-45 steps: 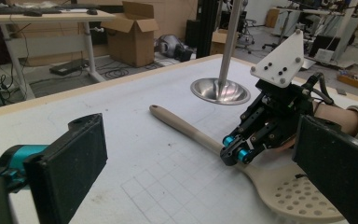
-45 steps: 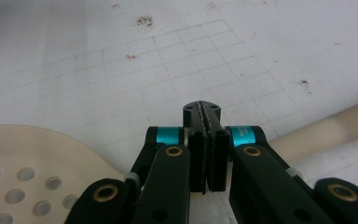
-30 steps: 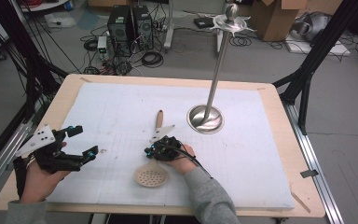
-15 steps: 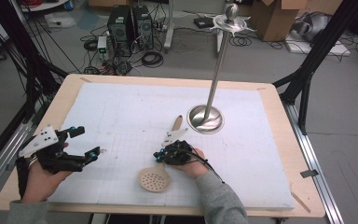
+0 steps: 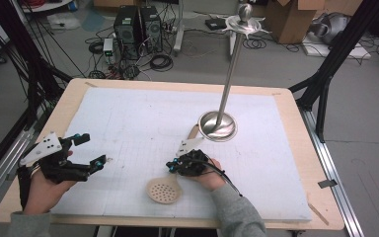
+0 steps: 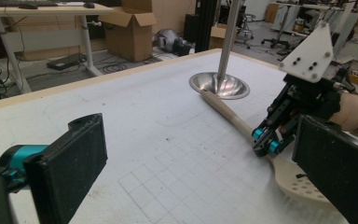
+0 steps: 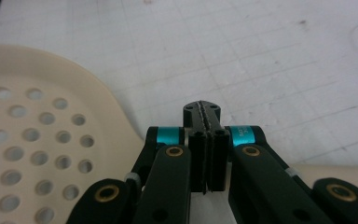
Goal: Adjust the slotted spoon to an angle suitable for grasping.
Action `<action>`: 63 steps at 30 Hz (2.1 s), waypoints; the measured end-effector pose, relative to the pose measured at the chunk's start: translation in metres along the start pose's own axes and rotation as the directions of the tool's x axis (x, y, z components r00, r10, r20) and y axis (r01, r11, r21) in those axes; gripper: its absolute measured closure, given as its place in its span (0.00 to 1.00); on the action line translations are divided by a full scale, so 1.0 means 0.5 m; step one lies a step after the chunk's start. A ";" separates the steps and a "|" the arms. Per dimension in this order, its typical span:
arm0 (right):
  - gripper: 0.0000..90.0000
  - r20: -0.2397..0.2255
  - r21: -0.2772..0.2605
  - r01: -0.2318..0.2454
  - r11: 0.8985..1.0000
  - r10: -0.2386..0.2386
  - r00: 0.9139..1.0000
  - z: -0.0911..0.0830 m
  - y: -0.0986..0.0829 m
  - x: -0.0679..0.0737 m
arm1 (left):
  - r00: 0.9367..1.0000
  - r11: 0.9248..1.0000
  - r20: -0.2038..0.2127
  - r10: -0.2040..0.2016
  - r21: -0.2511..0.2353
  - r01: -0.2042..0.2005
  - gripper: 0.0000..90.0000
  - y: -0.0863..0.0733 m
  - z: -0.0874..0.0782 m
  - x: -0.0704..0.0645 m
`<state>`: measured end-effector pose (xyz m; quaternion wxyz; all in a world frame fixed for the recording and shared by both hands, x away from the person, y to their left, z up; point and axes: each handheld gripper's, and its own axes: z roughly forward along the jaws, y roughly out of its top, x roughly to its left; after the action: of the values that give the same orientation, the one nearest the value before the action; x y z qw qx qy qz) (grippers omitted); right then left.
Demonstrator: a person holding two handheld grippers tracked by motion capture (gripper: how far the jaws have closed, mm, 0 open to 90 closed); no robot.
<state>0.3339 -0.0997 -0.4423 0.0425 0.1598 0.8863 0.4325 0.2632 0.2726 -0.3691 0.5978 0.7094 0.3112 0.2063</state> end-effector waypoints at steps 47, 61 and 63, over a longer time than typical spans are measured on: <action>1.00 -0.026 0.152 0.083 0.985 -0.080 0.996 -0.115 -0.078 0.030 | 1.000 1.000 0.016 -0.003 0.023 0.002 0.04 -0.005 0.026 -0.002; 1.00 -0.002 0.102 0.046 0.994 -0.046 0.999 -0.179 -0.110 0.009 | 1.000 0.999 0.025 0.001 0.035 -0.002 0.04 -0.008 0.036 -0.005; 1.00 0.035 0.042 0.033 0.999 -0.035 0.999 -0.193 -0.104 0.003 | 1.000 0.999 0.025 0.001 0.037 -0.002 0.04 -0.008 0.037 -0.005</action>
<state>0.2991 -0.2017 -0.4227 0.0622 0.1531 0.8969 0.4102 0.2730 0.2579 -0.3765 0.5883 0.7230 0.3071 0.1922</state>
